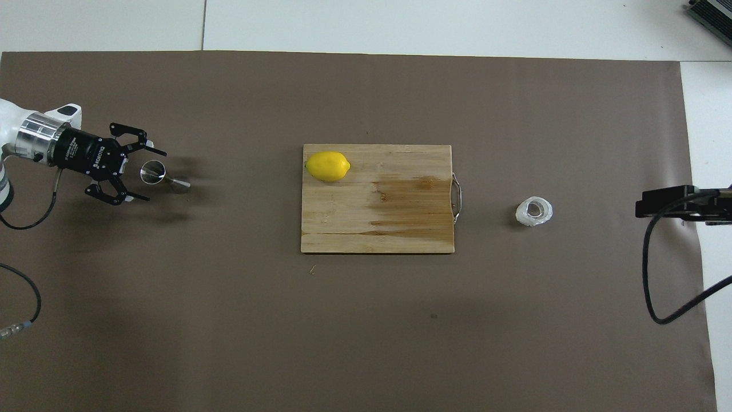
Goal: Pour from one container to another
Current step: 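Close the left gripper around the small metal cup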
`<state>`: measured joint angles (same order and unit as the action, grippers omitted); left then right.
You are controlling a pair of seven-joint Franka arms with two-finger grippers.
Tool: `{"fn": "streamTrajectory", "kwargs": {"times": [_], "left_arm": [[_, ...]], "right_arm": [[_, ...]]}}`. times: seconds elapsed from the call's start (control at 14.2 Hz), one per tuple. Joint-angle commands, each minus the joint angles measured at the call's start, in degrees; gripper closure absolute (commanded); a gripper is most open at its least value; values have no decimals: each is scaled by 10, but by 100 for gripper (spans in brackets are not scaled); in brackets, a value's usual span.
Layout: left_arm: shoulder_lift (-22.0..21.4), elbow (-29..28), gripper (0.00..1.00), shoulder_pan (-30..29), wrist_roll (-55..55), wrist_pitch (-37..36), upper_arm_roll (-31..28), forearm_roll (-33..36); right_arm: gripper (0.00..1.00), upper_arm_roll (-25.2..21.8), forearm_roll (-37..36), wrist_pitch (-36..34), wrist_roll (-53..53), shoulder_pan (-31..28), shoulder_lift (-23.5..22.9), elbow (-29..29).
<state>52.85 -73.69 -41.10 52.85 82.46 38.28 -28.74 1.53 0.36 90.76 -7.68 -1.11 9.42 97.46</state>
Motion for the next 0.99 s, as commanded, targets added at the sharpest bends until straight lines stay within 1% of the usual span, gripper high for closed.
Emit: {"fn": "streamTrajectory", "kwargs": {"times": [0.0, 0.49, 0.63, 0.92], "left_arm": [[22, 14, 0, -14, 17, 2, 21, 12], [23, -7, 0, -19, 44, 2, 25, 11], [23, -8, 0, -22, 66, 2, 26, 11], [24, -10, 0, -23, 74, 2, 26, 10]], "right_arm": [[0, 0, 2, -3, 11, -5, 8, 4], [0, 0, 1, -3, 11, -5, 8, 4], [0, 0, 2, -3, 12, -5, 8, 4], [0, 0, 2, -3, 12, -5, 8, 4]]}}
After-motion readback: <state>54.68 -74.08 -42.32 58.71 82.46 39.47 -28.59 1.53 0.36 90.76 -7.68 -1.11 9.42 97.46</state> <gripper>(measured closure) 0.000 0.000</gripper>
